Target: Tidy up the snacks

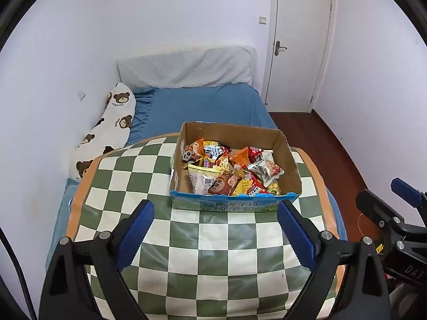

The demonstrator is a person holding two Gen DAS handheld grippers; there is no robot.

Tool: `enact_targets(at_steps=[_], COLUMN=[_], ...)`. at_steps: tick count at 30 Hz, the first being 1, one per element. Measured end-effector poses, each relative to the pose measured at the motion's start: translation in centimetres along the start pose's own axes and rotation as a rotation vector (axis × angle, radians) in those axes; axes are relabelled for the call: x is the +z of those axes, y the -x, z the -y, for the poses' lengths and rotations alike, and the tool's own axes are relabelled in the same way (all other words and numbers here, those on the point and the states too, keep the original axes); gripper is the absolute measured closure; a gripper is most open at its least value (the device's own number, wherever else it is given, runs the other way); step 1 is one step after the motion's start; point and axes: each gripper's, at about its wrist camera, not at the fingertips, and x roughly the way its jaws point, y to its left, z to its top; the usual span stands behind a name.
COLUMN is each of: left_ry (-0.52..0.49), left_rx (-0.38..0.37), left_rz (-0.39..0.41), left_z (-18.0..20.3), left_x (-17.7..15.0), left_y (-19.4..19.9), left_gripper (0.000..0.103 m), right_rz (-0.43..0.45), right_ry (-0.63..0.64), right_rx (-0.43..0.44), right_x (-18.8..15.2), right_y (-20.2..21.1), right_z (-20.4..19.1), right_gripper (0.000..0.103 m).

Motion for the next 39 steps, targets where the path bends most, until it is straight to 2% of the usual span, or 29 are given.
enact_targets(at_steps=[7, 14, 25, 28, 31, 39], left_ry=[0.020, 0.027, 0.034, 0.021, 0.010, -0.006], left_rx=[0.032, 0.069, 0.086, 0.100, 0.102, 0.110], left_rz=[-0.015, -0.028, -0.116, -0.118, -0.120, -0.111], left_z=[-0.3, -0.9, -1.7, -1.5, -1.3, -1.0], left_x=[0.8, 1.7, 1.4, 1.4, 1.4, 1.4], left_y=[-2.5, -5.9, -12.2, -13.1, -13.8, -14.6], left_gripper=[0.009, 0.009, 0.009, 0.008, 0.001, 0.001], right_rz=[-0.014, -0.029, -0.072, -0.087, -0.100, -0.109], right_ry=[-0.006, -0.028, -0.037, -0.044, -0.045, -0.037], right_rx=[-0.007, -0.049, -0.091, -0.095, -0.099, -0.102], right_x=[0.6, 1.0, 1.0, 0.7, 0.4, 0.3], right_y=[-2.3, -6.6, -13.1, -14.3, -15.3, -16.0], right_z=[0.2, 1.0, 1.7, 1.9, 2.0, 1.9], right_gripper=[0.002, 0.002, 0.002, 0.002, 0.002, 0.001])
